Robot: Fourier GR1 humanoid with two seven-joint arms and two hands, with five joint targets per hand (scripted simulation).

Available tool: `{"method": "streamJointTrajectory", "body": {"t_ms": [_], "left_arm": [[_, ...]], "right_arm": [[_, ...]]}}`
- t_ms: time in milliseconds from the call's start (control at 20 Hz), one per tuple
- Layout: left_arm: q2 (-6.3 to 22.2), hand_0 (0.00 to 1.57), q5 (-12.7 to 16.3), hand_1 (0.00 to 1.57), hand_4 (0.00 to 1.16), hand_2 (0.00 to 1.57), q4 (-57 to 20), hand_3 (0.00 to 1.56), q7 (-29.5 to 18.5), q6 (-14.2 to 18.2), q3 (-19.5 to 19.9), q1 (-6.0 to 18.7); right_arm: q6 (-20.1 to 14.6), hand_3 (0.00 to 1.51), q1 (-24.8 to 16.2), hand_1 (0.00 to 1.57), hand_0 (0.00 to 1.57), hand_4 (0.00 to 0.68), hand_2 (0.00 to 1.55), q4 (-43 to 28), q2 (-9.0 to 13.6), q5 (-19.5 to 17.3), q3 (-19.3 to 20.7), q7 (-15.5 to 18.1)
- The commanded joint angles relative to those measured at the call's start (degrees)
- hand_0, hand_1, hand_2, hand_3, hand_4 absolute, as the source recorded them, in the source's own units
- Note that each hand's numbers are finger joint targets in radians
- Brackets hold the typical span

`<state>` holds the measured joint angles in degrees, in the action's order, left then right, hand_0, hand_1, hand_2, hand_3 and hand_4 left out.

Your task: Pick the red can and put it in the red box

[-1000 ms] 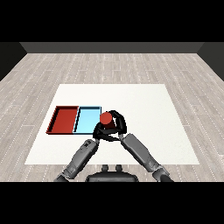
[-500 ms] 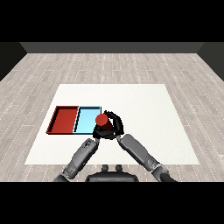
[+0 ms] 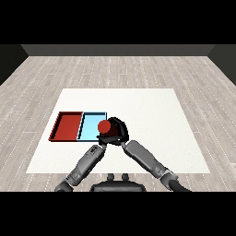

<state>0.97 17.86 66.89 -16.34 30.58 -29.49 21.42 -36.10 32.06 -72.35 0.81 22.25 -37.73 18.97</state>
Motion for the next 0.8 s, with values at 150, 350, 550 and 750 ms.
{"method": "streamJointTrajectory", "body": {"t_ms": [150, 350, 550, 750], "left_arm": [[-0.93, 1.57, 0.39, 1.57, 1.02, 1.51, -0.35, 1.40, -1.60, 7.05, 0.32, 1.40], [-0.20, 1.57, -2.06, 1.57, 0.97, 1.53, 2.06, 1.43, -0.16, 5.67, 3.56, 1.08], [-0.93, 1.57, -2.61, 1.57, 1.12, 1.53, 0.92, 1.45, -1.96, 7.18, 1.97, 0.96], [-0.95, 1.57, -2.88, 1.57, 1.12, 1.53, 1.12, 1.45, -1.81, 7.09, 2.09, 0.81]], "right_arm": [[-1.82, 1.38, -0.12, 1.45, 1.45, 0.615, 1.44, 1.41, -0.77, 3.01, -2.31, 2.65], [2.32, 1.38, -1.08, 1.45, 1.45, 0.597, 1.44, 0.99, -0.78, 3.37, 1.44, 3.80], [2.61, 0.00, -0.84, 0.00, 0.00, 0.000, 0.00, -3.49, 1.38, -3.20, 1.67, -4.93], [2.70, 0.00, -2.96, 0.00, 0.00, 0.000, 0.00, -2.42, -0.79, -5.23, 1.48, -3.28]]}}
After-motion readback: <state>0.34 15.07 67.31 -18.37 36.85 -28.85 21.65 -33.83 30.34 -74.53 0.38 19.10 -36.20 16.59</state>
